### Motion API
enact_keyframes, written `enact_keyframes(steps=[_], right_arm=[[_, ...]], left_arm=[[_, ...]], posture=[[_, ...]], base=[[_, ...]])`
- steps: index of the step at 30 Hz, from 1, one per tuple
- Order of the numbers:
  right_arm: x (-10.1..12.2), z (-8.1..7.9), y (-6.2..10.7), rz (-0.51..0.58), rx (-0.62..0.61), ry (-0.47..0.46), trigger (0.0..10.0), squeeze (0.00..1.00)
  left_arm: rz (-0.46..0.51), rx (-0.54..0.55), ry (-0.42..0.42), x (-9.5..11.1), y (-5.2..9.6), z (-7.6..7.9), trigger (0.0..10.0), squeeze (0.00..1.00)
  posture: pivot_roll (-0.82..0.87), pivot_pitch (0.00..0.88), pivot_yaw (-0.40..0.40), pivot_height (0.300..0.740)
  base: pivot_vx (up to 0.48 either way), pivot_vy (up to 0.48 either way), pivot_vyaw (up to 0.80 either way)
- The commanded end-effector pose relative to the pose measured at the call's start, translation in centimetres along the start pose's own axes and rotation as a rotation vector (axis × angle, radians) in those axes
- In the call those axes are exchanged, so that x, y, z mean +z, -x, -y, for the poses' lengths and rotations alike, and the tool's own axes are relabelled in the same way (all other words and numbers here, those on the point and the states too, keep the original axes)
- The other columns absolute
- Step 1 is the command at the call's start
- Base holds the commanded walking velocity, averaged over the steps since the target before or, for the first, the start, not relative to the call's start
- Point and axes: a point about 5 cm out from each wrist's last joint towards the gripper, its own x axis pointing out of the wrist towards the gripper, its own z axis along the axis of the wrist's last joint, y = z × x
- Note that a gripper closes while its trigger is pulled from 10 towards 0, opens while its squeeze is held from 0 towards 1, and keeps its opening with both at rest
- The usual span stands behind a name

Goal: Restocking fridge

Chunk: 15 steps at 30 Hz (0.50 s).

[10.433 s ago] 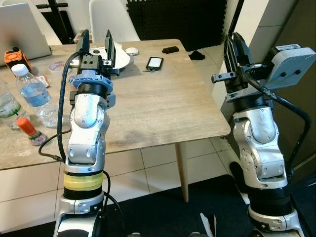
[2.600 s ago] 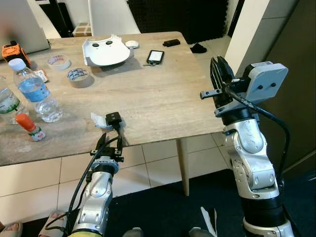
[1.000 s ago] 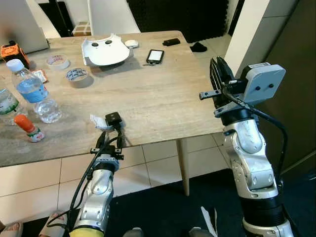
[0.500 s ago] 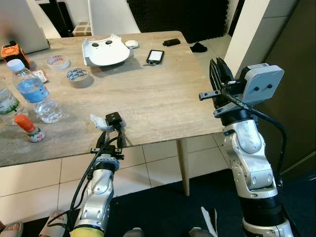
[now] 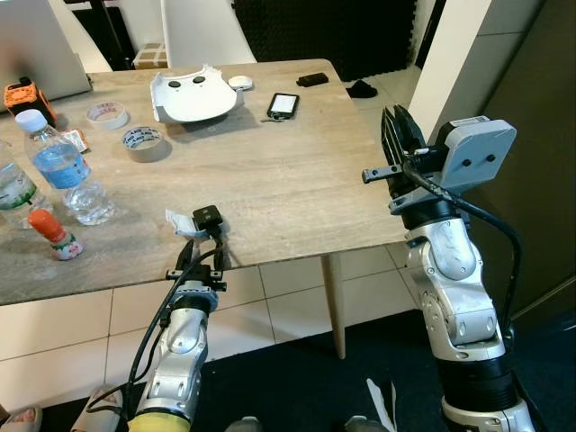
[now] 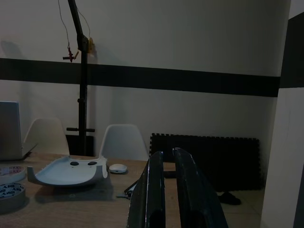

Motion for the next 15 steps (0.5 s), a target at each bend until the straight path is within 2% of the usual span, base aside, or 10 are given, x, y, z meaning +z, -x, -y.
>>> enact_keyframes(steps=[1, 15], right_arm=[[-0.36, -0.03, 0.08, -0.012, 0.002, 0.003, 10.0, 0.0], [-0.49, 0.14, -0.13, -0.009, 0.001, 0.013, 10.0, 0.0]], left_arm=[[-0.175, -0.02, -0.021, -3.52, 1.43, 0.38, 10.0, 0.0], [-0.166, -0.017, -0.021, -3.36, 0.98, 0.45, 10.0, 0.0]], posture=[[0.03, 0.059, -0.047, 0.74], [0.03, 0.047, -0.046, 0.74]], base=[[0.0, 0.0, 0.0], [0.0, 0.0, 0.0]])
